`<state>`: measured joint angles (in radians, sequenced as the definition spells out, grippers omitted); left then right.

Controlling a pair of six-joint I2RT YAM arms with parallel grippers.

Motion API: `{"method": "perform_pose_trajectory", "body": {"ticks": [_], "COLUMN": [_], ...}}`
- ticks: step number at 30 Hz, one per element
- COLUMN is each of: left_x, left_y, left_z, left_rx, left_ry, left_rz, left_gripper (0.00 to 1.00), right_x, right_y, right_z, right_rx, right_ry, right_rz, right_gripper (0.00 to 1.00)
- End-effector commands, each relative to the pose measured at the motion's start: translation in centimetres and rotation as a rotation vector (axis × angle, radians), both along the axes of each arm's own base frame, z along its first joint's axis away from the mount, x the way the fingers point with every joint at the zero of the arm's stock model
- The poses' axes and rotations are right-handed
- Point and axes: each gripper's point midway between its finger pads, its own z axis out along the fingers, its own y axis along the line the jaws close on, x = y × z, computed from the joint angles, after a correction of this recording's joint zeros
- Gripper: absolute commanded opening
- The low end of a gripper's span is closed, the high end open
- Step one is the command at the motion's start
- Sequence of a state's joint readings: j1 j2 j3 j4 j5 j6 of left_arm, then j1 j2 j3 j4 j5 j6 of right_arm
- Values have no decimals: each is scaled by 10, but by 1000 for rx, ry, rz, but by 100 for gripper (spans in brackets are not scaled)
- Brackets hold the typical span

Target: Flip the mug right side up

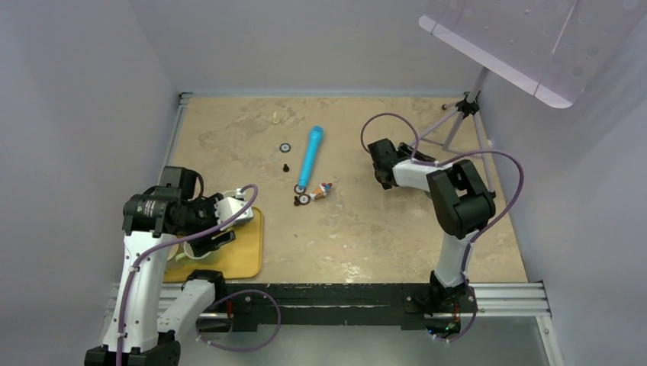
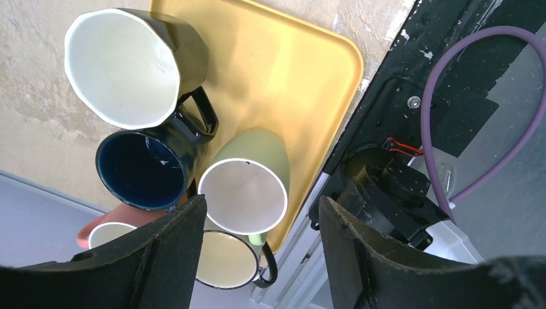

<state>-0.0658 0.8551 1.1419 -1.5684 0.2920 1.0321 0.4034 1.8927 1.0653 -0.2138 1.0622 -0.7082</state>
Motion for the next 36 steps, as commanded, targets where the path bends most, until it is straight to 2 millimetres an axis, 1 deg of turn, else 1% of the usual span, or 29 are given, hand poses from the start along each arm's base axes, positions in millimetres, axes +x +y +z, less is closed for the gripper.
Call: {"method": "perform_pose_trajectory", "body": {"ticks": [1, 2, 4, 7, 9, 11, 15, 16, 17, 18, 19, 21, 23, 25, 30, 31, 34, 36], "left_x": [-5, -5, -4, -3, -3, -3, -5, -5, -5, -6, -6, -8, -10, -11, -19, -20, -15, -13], "left_y": [-6, -6, -6, -6, -6, -6, -6, -6, -6, -6, -7, -8, -9, -11, -18, -21, -34, -44], "left_z": [10, 10, 11, 12, 12, 12, 12, 12, 13, 13, 14, 15, 17, 19, 30, 34, 52, 65], "left_rx": [-32, -33, -32, -32, -33, -34, -35, -36, -36, -37, -38, -45, -53, -65, -112, -128, -210, -274], "left_ry": [0, -2, -6, -6, -3, -4, -7, -8, -11, -12, -14, -18, -19, -21, -24, -33, -70, -68], "left_rz": [-19, -21, -21, -18, -19, -20, -20, -22, -21, -22, -21, -24, -25, -22, -9, -8, 12, 23], "left_gripper": [68, 68, 68, 68, 68, 68, 68, 68, 68, 68, 68, 68, 68, 68, 69, 70, 78, 80], "right_x": [13, 12, 13, 15, 20, 20, 15, 15, 14, 14, 13, 9, 5, 0, -25, -30, -43, -49], "right_y": [0, -3, -6, -9, -11, -15, -15, -14, -12, -10, -8, -3, 7, 23, 66, 75, 106, 124], "right_z": [-3, -8, -15, -17, -15, -16, -15, -14, -12, -10, -7, -1, 8, 19, 51, 56, 72, 83], "right_rx": [-40, -46, -49, -53, -48, -46, -45, -30, -13, -11, -6, -7, -1, 33, 167, 197, 317, 413], "right_ry": [-35, -17, -5, 2, -20, -11, 3, 2, -7, -10, -16, -15, -39, -73, -160, -181, -250, -294], "right_rz": [38, 36, 25, 18, 11, 4, -24, -33, -40, -41, -43, -33, -18, -2, 35, 48, 82, 85], "right_gripper": [58, 54, 52, 51, 51, 46, 27, 21, 10, 3, 0, 0, 0, 0, 0, 0, 0, 0]}}
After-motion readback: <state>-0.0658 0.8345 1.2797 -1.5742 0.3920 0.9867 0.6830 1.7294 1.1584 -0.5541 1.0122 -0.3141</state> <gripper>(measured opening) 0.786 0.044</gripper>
